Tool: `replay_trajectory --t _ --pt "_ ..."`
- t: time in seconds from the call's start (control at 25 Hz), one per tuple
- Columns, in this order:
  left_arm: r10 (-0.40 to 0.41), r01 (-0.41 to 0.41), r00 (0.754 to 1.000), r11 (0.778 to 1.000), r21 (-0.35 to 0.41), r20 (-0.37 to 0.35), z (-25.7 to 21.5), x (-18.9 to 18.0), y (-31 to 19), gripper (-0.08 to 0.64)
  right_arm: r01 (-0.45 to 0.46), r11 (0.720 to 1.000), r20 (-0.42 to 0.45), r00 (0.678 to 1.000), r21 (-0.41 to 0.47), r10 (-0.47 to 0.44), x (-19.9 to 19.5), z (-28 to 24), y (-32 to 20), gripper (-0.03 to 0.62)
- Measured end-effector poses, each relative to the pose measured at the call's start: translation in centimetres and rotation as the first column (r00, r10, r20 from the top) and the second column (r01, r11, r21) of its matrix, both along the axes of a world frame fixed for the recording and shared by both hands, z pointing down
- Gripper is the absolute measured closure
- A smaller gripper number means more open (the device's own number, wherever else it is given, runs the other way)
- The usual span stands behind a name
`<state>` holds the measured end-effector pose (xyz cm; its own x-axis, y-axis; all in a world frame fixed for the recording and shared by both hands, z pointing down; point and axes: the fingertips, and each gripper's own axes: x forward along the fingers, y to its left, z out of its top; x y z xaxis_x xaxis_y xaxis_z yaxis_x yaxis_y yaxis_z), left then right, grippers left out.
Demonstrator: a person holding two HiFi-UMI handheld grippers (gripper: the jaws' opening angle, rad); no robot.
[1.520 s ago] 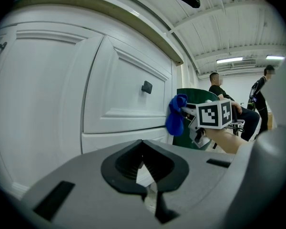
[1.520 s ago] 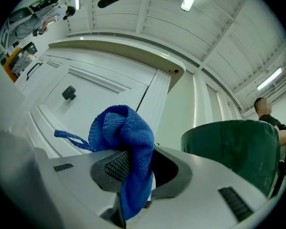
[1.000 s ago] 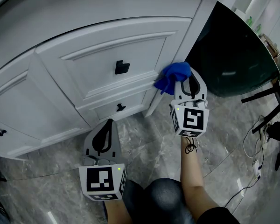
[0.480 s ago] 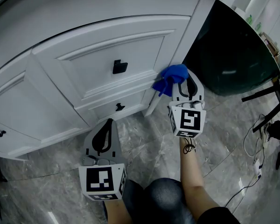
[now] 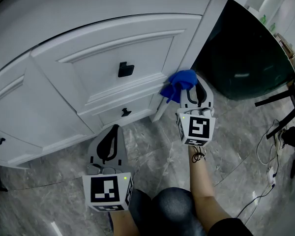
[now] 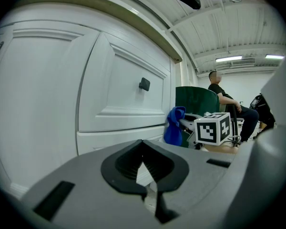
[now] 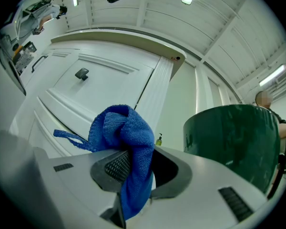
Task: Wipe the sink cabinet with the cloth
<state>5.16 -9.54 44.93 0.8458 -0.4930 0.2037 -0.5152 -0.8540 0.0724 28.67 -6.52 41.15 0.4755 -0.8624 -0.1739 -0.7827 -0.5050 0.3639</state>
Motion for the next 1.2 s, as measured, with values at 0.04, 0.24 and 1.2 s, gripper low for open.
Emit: replay_trajectory --t 0.04,0.24,1.2 --pt "0.0 0.0 1.0 1.0 -0.001 0.001 0.0 0.0 0.0 0.56 -0.002 1.0 0.0 1.0 -0.002 0.002 0.0 0.1 0.0 0.479" --pt "-0.001 0.001 1.0 1.0 0.0 0.001 0.1 0.0 0.0 0.56 -0.008 1.0 0.007 1.0 -0.019 0.008 0.0 1.0 -0.1 0.479" --pt "0.002 -0.002 1.0 1.0 0.002 0.004 0.1 0.4 0.1 0.56 0.004 0.993 0.118 0.993 -0.117 0.01 0.4 8.2 -0.3 0.479"
